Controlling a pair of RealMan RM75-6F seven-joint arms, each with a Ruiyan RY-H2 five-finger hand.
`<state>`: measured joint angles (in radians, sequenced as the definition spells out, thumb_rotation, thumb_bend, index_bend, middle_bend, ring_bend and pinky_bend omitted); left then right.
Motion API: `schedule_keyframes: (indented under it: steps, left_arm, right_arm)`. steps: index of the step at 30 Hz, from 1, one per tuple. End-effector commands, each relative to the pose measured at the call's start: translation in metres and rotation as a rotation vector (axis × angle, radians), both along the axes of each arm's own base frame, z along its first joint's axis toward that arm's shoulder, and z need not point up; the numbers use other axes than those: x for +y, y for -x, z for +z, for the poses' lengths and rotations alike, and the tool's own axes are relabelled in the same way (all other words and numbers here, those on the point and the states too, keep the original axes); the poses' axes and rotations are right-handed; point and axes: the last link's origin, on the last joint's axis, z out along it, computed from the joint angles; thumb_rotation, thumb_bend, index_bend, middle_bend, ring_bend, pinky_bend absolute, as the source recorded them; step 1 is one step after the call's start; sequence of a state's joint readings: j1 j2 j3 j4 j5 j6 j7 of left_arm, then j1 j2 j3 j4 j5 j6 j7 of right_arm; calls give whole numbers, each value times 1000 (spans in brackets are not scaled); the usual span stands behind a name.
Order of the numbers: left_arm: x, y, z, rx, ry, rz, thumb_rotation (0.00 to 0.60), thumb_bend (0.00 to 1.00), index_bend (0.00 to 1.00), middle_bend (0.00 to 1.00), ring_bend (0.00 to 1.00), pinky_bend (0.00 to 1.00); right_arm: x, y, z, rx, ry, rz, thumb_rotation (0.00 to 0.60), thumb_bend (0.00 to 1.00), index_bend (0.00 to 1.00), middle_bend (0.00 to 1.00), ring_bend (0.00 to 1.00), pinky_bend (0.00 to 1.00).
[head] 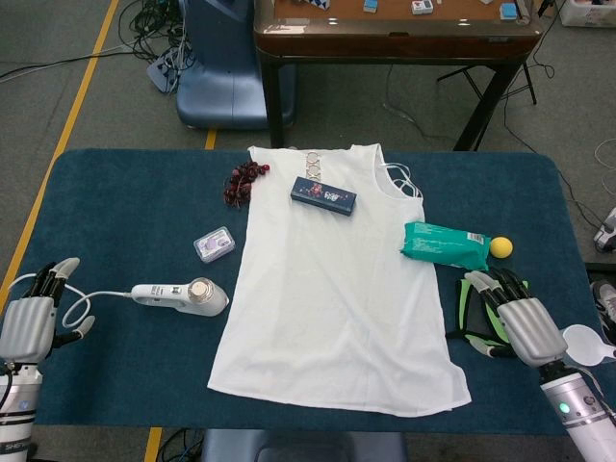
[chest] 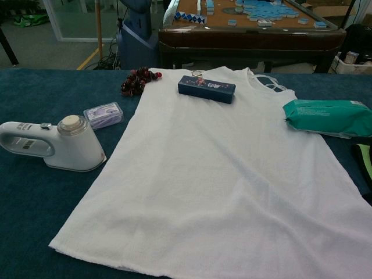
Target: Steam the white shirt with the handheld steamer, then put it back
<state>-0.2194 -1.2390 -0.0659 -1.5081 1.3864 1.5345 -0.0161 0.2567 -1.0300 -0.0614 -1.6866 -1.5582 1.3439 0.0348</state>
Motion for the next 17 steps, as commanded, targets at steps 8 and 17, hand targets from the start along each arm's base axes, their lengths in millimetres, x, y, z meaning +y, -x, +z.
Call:
schedule_keyframes:
  steps: [8,17]
  left_arm:
    - [-42,-2,-5,59,-36,-1,600,173,130,131,89,308]
    - [-48,-6,-15,105,14,30,600,173,134,131,89,293]
  right_arm:
    - [27,9,8,33,64,-47,600,159,1,129,0,0]
    - [37,8,13,61,95,-43,600,159,1,129,0,0]
